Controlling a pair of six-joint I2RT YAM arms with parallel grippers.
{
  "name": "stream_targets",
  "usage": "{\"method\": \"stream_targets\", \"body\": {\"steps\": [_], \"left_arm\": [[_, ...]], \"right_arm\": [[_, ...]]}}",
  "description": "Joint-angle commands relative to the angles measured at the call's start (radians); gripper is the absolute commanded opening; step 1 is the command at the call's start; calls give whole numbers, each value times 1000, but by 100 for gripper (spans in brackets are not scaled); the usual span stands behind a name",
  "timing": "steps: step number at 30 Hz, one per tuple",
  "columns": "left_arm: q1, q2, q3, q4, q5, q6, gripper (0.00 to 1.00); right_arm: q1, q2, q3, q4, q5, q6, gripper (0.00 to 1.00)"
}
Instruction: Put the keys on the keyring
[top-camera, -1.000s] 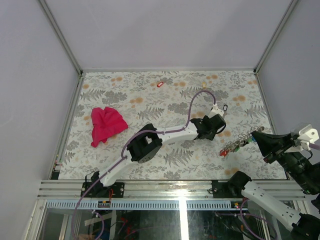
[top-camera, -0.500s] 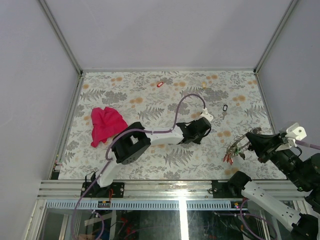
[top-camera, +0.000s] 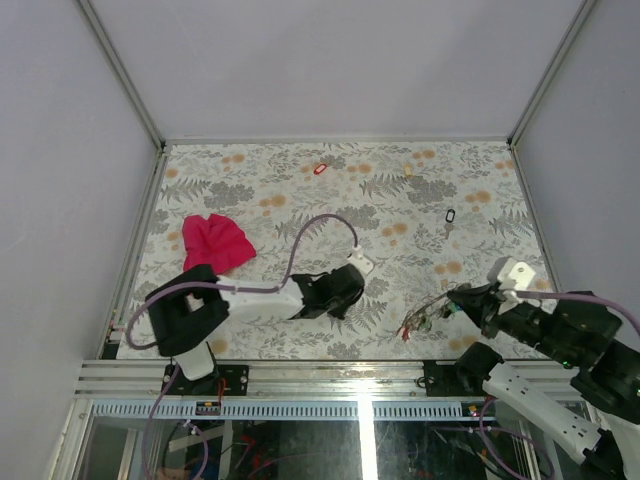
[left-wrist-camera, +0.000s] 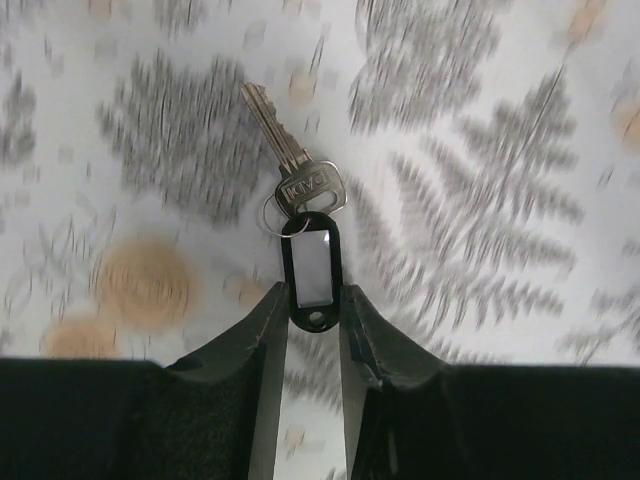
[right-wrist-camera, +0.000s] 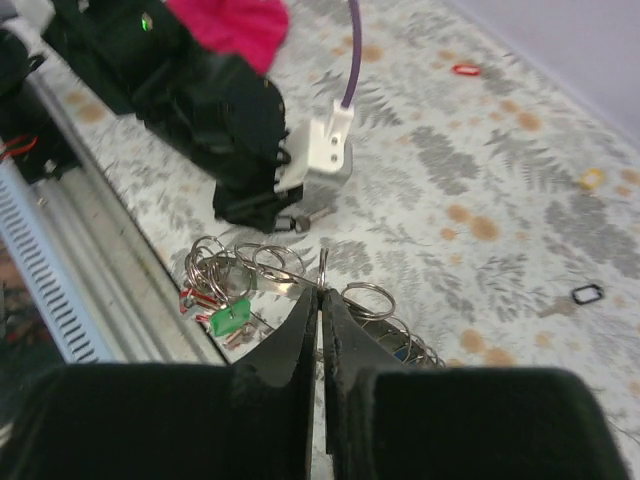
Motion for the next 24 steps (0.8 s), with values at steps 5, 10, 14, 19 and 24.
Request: {"method": "stream_targets", "body": {"steps": [5,10,14,19,24], "left_arm": [[-21,-263,-231,16,-36,-80,39],[-22,-355,-236,29,-66,-80,59],[-18,-353,-170,-4,-141,-111,61],[-13,-238,-44,-116,-209,-243,54],[-24,-137,30,-191,-268,-356,44]], "right_arm": [[5,-63,-142,242,-244,-86,0],[5,-28,-137,228,-186,-83,1],[6,-23,-128,227,-82,-55,1],[5,-22,-128,225,-23,-32,1],[6,-17,-130,223,-31,-17,0]]}}
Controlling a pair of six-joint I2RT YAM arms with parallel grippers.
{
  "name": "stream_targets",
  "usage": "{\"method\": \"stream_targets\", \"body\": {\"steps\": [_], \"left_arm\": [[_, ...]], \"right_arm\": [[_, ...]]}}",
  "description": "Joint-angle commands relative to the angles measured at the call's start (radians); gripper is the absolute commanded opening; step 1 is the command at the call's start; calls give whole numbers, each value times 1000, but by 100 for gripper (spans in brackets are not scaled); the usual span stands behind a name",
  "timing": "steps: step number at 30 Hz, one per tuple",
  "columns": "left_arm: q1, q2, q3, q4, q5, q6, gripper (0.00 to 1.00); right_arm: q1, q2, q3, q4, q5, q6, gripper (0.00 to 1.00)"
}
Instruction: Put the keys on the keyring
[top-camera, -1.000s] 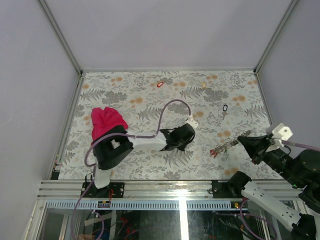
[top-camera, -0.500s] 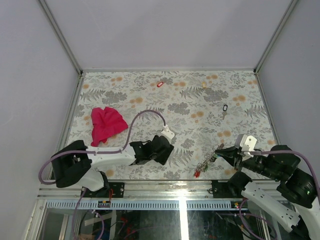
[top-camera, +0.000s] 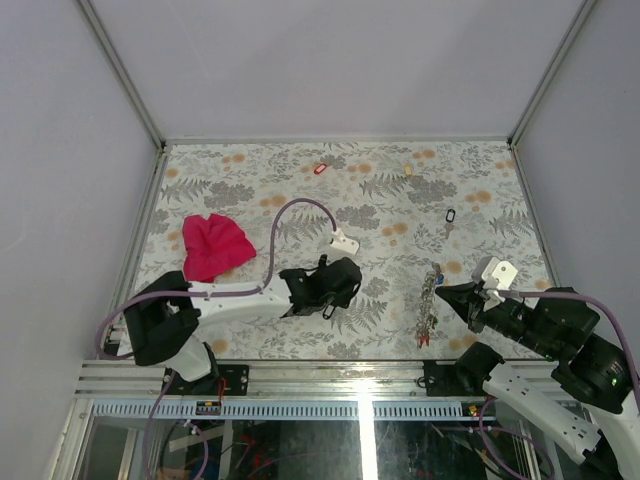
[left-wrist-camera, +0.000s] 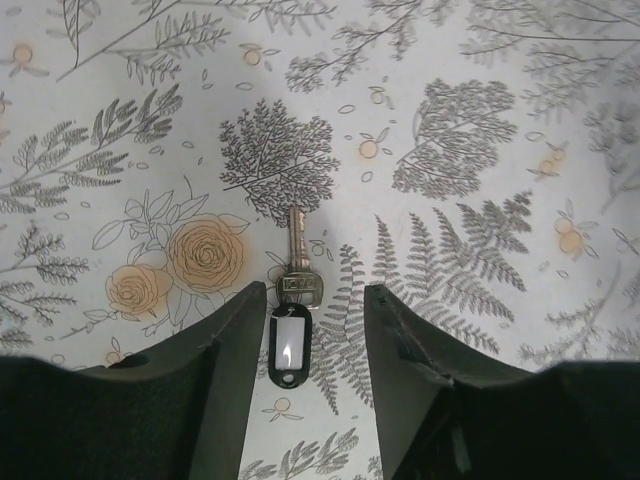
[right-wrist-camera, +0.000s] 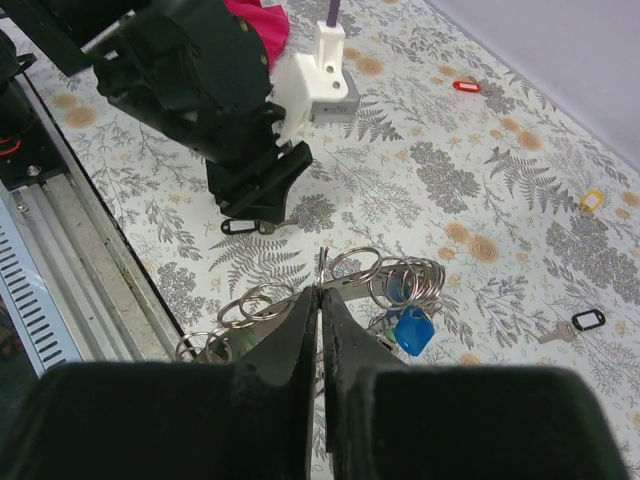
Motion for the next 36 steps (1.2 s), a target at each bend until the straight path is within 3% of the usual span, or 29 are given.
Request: {"method": "stream_targets", "body": {"steps": [1,6,9,20,28,36], "left_arm": [[-10,88,79,-124,-124,-146,43],[-19,102,106,-174,-163,-240,44],[-20,63,67,-174,-164,-375,46],[-19,-39,-127,-12,-112,-692,47],[14,-20,-169,104,-52,-685,47],[25,34,-143,94,-50,-648,45]], "right_arm": [[5,17,29,96,25,27,0],[5,18,28,89,21,30,0],[5,16,18,93,22,38,0],[4,12,-7,116,10,67,0],[4,10,-20,131,-4,89,0],[4,13,-24,139,-6,101,0]]}}
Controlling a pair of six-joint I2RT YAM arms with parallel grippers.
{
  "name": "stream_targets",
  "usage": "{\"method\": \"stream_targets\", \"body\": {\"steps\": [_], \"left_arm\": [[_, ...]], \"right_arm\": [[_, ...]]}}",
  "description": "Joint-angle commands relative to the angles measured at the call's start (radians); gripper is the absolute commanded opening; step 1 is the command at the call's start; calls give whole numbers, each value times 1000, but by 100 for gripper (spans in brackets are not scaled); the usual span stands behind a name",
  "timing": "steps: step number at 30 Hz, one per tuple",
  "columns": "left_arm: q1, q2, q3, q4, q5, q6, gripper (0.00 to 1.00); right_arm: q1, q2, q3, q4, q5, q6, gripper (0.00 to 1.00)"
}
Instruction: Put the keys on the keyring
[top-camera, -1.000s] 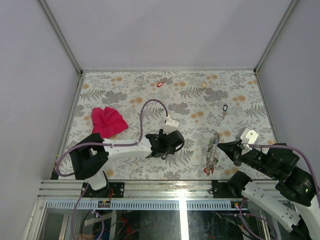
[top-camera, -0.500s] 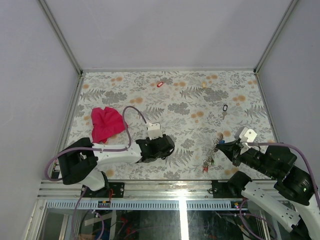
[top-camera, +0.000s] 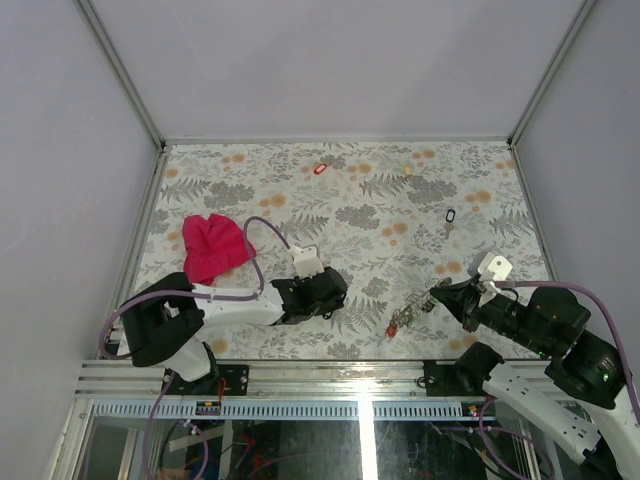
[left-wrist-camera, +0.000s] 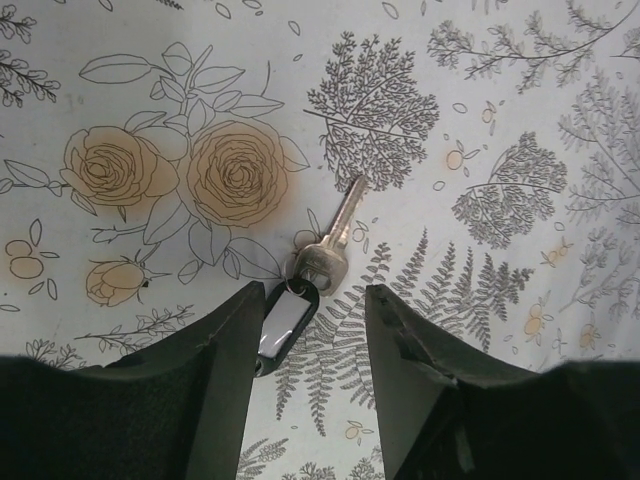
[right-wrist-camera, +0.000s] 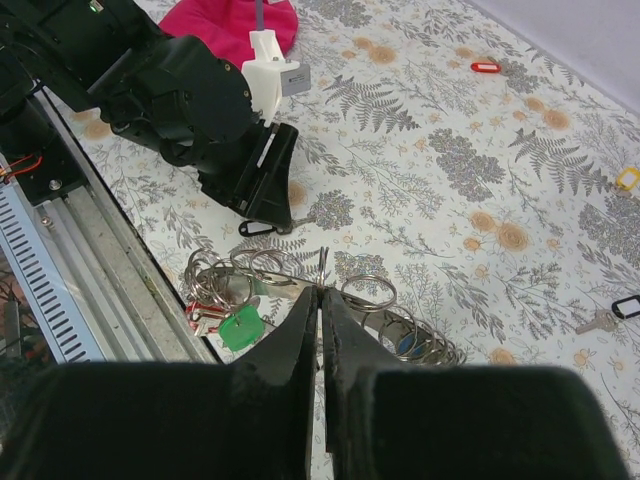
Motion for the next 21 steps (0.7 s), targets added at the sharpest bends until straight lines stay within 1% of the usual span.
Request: {"method": "stream_targets", "body": {"steps": [1,21], "left_arm": [[6,37,19,37,-17,15,45],[6,130,72,4,-47,75,36]], "right_arm": [[5,7,9,114,-6,17,0],[4,16,11,103,-17,30,0]]}}
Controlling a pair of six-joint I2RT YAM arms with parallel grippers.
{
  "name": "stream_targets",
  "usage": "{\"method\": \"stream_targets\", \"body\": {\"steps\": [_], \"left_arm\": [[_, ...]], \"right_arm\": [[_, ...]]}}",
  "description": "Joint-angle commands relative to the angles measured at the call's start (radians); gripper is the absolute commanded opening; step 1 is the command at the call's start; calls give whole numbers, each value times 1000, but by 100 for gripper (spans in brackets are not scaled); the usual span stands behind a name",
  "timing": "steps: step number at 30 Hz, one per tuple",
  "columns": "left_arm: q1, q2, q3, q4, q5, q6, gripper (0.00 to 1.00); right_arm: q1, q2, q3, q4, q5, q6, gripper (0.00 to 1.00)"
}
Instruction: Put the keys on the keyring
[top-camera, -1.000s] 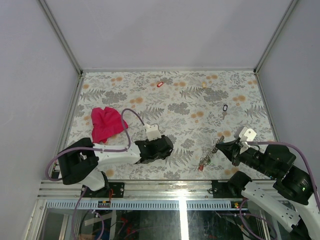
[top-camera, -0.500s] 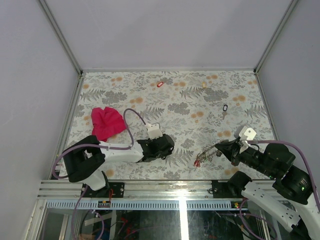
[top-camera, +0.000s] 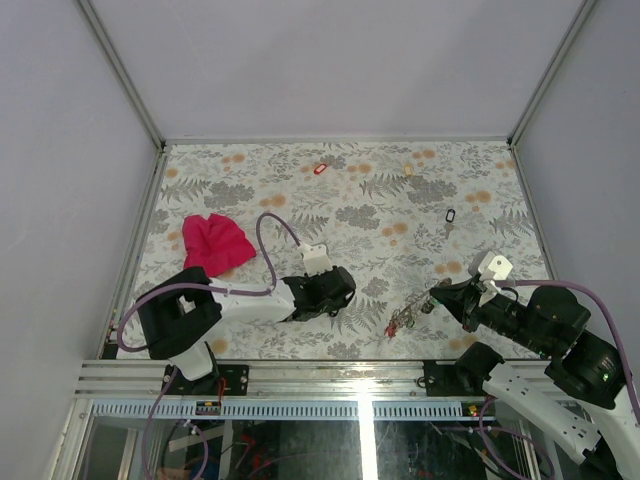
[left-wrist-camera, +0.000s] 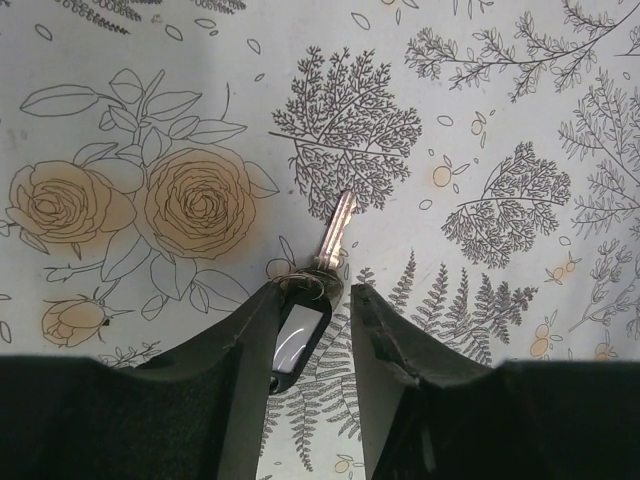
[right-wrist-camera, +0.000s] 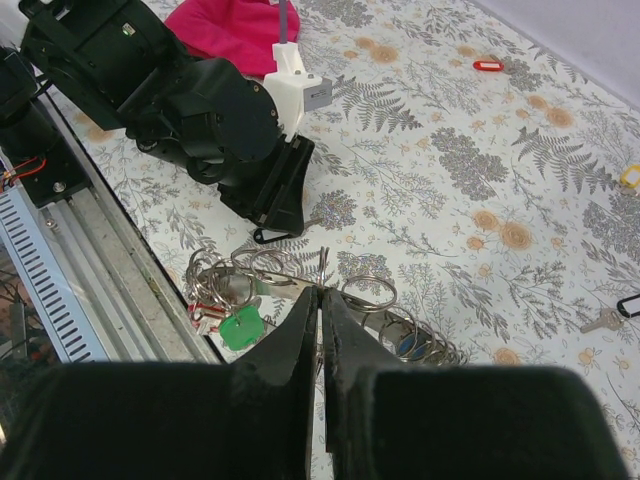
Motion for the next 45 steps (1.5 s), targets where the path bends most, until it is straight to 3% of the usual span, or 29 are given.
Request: {"method": "stream_targets", "body": {"steps": [1,16,30,45], "left_arm": [[5,33,15,-16,-43,29,36],[4,53,26,-75,-70,66,39],[-42,191,187,-342,-204,139,46],[-94,219,213,-391,-214,120,33]], "right_arm": [[5,15,11,104,-17,19,0],[5,19,12,106,-19,17,0],[5,14,2,110,-25,8,0],[4,8,-4,105,-26,8,0]]}}
